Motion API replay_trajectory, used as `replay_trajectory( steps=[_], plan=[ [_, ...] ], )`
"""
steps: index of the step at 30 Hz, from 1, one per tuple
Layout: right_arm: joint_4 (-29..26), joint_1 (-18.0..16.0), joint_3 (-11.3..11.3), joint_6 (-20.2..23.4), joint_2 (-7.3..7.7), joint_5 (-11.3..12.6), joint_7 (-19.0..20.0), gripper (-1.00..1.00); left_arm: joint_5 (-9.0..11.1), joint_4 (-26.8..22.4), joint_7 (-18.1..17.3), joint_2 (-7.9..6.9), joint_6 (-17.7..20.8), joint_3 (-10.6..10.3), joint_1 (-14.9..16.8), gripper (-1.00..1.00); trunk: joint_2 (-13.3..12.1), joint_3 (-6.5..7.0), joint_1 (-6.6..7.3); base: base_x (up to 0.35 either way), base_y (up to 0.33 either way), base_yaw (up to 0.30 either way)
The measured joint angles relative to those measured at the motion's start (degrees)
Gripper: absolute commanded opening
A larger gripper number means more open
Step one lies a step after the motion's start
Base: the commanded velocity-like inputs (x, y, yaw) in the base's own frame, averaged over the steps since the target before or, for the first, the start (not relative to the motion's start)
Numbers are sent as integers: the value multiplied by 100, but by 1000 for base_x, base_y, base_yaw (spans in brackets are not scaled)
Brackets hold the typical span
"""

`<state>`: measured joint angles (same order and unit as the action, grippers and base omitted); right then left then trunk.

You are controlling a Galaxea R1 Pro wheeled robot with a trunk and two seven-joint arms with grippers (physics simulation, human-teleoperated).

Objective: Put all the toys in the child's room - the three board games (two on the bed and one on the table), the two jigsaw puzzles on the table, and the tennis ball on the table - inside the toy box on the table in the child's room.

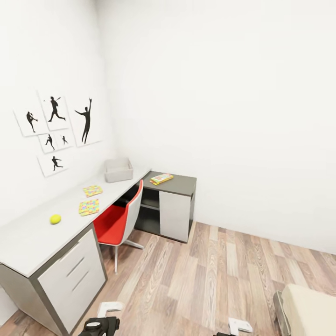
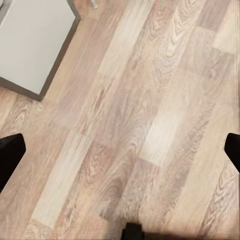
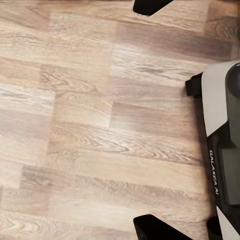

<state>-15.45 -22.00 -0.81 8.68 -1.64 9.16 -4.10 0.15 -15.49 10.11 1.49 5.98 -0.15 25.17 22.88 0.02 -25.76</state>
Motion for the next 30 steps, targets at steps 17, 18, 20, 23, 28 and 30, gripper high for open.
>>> replay_trajectory(
  steps=[17,18,20,23,28,30],
  plan=[
    [0,-3,0,4,14,10,0,100,5,2,-2,-6,0,3,-1,100,0,0,0,0,0,-279],
    [0,-2,0,7,18,13,0,100,8,3,-2,-9,0,4,-1,100,0,0,0,0,0,-279],
    [-5,-4,-6,24,47,27,13,100,18,1,-5,-24,5,10,3,100,0,0,0,0,0,-279],
    [-46,-31,-12,84,75,71,39,100,32,-7,-155,-41,36,41,6,100,0,0,0,0,0,-279],
    [-422,-122,-19,838,183,286,56,100,54,-196,-1038,-98,552,77,24,100,0,1,0,0,0,-279],
    [-845,-118,-45,1284,328,428,70,100,57,-544,-1341,-175,1116,82,29,100,0,2,0,0,0,-279]
  ],
)
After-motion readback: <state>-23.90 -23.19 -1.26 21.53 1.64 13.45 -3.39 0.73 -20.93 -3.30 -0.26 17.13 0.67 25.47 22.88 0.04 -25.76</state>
